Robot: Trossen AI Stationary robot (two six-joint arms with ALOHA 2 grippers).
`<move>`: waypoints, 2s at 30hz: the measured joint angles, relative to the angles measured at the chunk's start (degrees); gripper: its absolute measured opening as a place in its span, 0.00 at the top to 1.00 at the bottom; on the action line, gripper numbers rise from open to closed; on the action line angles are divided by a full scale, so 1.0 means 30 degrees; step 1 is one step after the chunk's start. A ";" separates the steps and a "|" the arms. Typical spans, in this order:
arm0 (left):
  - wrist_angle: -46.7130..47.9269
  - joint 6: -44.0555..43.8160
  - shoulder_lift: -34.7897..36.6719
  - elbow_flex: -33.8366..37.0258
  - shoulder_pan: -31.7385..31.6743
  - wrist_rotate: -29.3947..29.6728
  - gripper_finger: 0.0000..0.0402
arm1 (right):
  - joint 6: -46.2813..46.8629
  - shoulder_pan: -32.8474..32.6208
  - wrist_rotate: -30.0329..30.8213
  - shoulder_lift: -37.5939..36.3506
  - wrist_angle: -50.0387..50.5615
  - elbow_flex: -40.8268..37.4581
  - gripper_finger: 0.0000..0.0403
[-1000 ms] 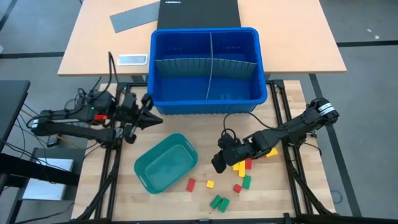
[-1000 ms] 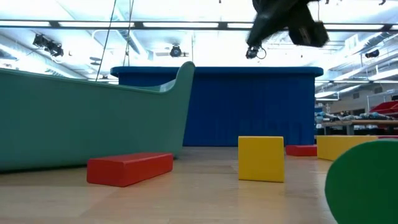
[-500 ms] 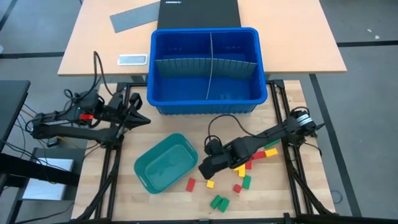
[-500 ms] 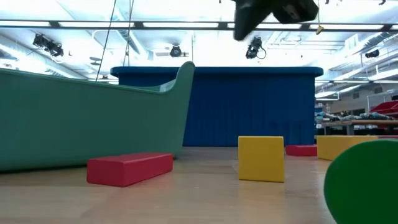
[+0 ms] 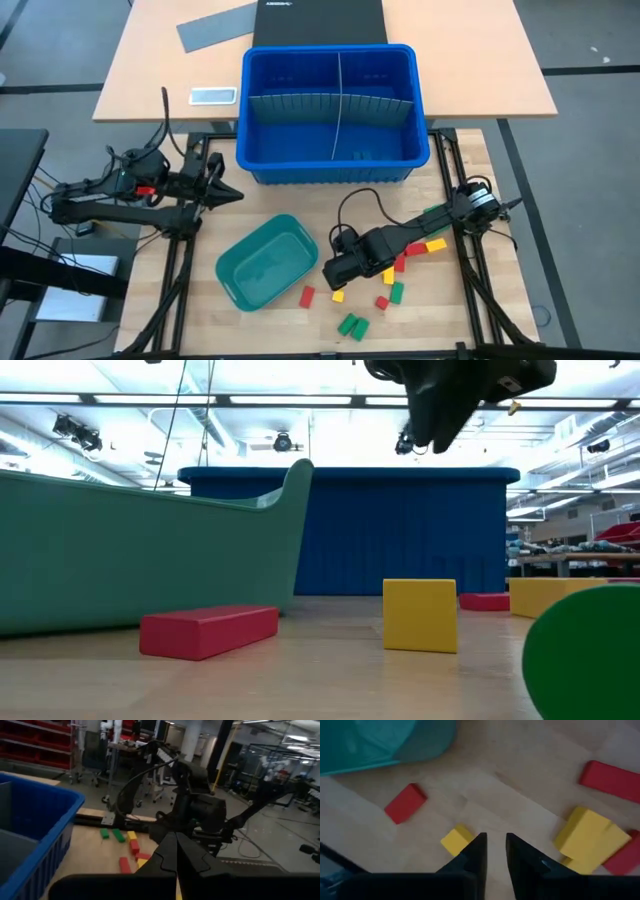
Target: Sort Items/Unsort Items
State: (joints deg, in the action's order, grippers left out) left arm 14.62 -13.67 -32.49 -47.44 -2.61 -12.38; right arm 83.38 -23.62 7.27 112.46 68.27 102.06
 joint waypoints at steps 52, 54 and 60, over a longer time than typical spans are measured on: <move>0.3314 -0.5683 -0.0152 0.9877 -0.0003 0.6054 1.00 | 0.1571 0.0230 -0.2597 -0.0056 0.0963 -0.4743 0.60; 0.3157 -0.5685 -0.0152 1.0105 0.0000 0.6028 1.00 | 0.1864 0.0024 -0.2630 -0.0087 0.0963 -0.4743 0.61; 0.2933 -0.5832 -0.0160 1.0462 0.0000 0.5880 1.00 | 0.2621 -0.0508 -0.2851 -0.0087 0.0963 -0.4736 0.62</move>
State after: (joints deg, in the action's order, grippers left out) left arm 23.42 -31.16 -32.97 -16.05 -2.61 5.26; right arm 91.24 -25.14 -1.28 112.20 71.16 87.85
